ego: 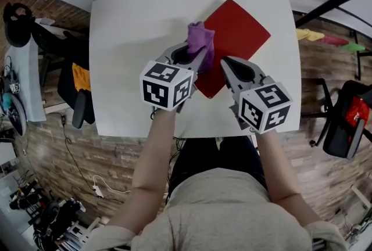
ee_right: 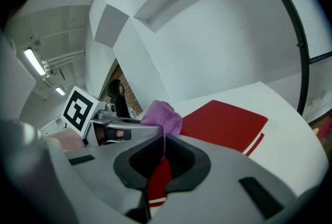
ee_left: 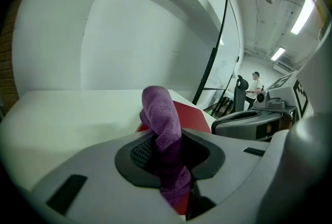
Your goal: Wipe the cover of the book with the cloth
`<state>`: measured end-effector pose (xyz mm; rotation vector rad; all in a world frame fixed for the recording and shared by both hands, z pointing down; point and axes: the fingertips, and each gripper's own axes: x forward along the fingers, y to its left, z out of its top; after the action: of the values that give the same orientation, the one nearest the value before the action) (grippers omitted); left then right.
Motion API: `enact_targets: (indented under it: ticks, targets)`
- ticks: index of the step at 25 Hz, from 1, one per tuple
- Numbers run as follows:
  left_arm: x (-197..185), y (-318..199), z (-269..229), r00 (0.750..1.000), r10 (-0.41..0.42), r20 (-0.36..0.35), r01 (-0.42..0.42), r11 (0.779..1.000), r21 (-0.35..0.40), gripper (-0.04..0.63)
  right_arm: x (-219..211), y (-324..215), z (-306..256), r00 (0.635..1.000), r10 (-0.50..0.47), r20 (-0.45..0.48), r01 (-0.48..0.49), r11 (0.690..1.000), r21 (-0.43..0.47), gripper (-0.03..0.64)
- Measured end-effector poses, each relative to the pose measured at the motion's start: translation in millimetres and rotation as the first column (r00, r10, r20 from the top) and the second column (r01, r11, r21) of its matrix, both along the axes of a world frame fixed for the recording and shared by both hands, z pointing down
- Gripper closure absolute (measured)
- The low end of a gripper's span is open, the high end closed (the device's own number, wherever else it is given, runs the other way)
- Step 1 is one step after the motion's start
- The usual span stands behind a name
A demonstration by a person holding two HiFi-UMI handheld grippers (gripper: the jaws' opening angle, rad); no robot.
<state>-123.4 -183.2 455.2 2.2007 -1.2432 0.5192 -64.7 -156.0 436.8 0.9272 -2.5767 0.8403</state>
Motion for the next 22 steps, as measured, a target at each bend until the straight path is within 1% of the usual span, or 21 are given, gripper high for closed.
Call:
enact_targets:
  ticks: [4,13,22]
  targets:
    - [-12,8,0,0.999,-0.041,-0.035,0.041,0.999,-0.008,0.488,-6,8,-2,1.000,-0.015,0.000,0.015,1.000,0.004,0.592]
    - [-33,20,1,0.995,-0.094,-0.046,0.093,0.996,-0.006,0.488,-16,17,-4,0.999,-0.039,-0.003,0.039,0.999,0.010,0.592]
    - [-53,35,1,0.989,-0.148,-0.020,0.148,0.989,-0.002,0.488,-21,23,-11,0.998,-0.059,0.001,0.059,0.998,0.026,0.593]
